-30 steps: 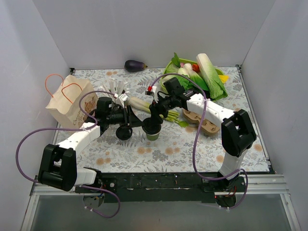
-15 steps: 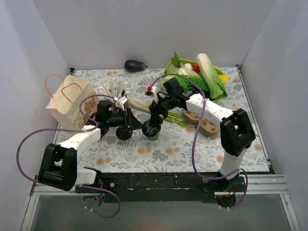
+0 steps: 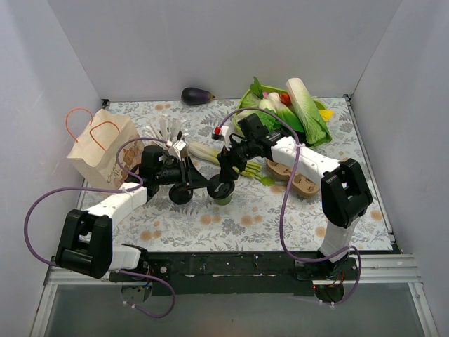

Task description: Pack the takeout coffee

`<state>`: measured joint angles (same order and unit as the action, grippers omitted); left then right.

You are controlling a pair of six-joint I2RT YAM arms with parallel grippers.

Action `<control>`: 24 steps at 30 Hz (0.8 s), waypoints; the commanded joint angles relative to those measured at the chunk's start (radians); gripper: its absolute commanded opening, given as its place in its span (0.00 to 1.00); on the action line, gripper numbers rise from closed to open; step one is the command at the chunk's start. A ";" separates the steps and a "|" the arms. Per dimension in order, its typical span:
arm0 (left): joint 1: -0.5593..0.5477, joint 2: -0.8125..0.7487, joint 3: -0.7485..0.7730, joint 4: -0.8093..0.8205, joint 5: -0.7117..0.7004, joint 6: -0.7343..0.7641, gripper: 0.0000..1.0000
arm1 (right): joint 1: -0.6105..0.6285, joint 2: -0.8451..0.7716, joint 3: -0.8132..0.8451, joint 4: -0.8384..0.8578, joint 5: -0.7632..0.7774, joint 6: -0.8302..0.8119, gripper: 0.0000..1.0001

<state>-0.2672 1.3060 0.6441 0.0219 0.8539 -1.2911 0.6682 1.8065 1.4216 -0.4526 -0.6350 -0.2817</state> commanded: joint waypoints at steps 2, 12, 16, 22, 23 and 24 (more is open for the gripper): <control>0.005 -0.004 0.006 -0.002 0.039 -0.001 0.39 | 0.004 -0.039 -0.003 -0.006 0.034 -0.022 0.73; 0.003 0.004 0.005 0.001 0.053 0.001 0.39 | -0.005 -0.068 -0.029 -0.006 0.054 -0.025 0.72; 0.000 0.009 0.008 0.006 0.059 -0.002 0.39 | -0.009 -0.073 -0.033 -0.009 0.060 -0.028 0.72; -0.007 0.021 0.017 0.009 0.060 -0.005 0.39 | -0.015 -0.079 -0.044 -0.009 0.067 -0.034 0.72; -0.009 0.022 0.017 0.009 0.062 -0.005 0.39 | -0.018 -0.081 -0.046 -0.011 0.069 -0.034 0.72; -0.009 0.024 0.019 0.009 0.062 -0.005 0.39 | -0.021 -0.082 -0.049 -0.012 0.072 -0.034 0.72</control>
<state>-0.2707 1.3285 0.6441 0.0231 0.8986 -1.2980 0.6605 1.7699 1.3911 -0.4553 -0.5808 -0.2947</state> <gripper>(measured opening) 0.389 0.722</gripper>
